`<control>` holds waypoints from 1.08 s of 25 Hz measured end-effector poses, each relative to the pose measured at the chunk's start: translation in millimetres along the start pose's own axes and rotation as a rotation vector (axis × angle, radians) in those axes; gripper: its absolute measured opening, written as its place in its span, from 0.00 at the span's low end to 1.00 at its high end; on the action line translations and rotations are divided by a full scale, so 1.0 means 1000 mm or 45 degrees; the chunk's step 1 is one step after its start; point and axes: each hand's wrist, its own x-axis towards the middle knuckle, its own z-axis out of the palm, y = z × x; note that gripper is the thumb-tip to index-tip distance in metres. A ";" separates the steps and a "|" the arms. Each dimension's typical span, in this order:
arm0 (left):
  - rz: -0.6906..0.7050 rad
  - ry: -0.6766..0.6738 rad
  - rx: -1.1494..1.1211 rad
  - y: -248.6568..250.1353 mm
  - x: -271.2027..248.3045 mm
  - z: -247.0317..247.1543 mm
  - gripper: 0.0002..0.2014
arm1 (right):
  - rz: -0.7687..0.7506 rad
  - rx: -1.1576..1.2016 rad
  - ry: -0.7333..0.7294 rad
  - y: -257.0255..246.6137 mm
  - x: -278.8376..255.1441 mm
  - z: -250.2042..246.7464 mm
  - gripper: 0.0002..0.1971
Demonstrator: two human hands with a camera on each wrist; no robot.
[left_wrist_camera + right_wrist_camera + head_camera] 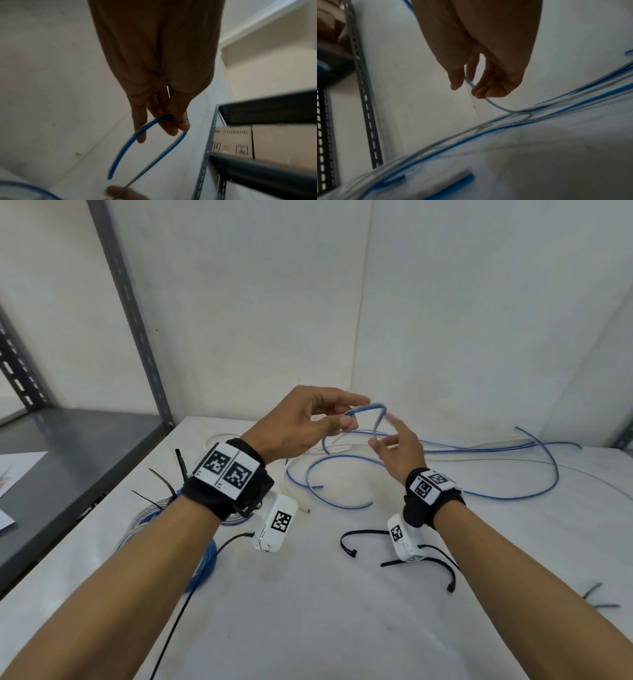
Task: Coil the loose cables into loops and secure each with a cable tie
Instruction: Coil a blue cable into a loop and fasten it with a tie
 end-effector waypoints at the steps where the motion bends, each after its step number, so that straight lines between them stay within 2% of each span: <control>1: 0.002 0.007 -0.088 0.000 0.000 0.001 0.16 | -0.007 -0.115 -0.056 0.006 0.002 0.001 0.23; 3: 0.007 0.077 -0.324 0.000 0.000 0.004 0.16 | -0.011 -0.319 -0.136 0.022 0.006 0.000 0.13; 5: 0.050 0.164 -0.482 0.003 0.000 0.002 0.16 | -0.011 -0.379 -0.128 0.028 0.008 -0.005 0.10; 9: 0.098 0.274 -0.641 -0.001 0.005 0.001 0.15 | 0.010 -0.363 0.193 0.032 0.032 -0.018 0.08; 11: 0.031 0.280 -0.611 -0.010 0.007 0.008 0.15 | 0.050 -0.078 0.323 0.025 0.046 -0.027 0.08; 14: -0.039 0.255 -0.467 -0.028 0.011 0.023 0.12 | 0.161 0.701 0.404 0.000 0.060 -0.053 0.10; 16: -0.082 0.274 -0.415 -0.035 0.014 0.032 0.09 | 0.143 1.001 0.455 -0.025 0.062 -0.078 0.08; 18: -0.105 0.301 -0.440 -0.039 0.017 0.037 0.08 | 0.045 1.202 0.445 -0.049 0.063 -0.105 0.10; 20: -0.100 0.311 -0.458 -0.041 0.018 0.039 0.07 | -0.052 1.368 0.357 -0.070 0.062 -0.126 0.11; 27: 0.016 0.371 -0.499 -0.034 0.014 0.038 0.07 | -0.247 1.552 0.209 -0.127 0.041 -0.153 0.07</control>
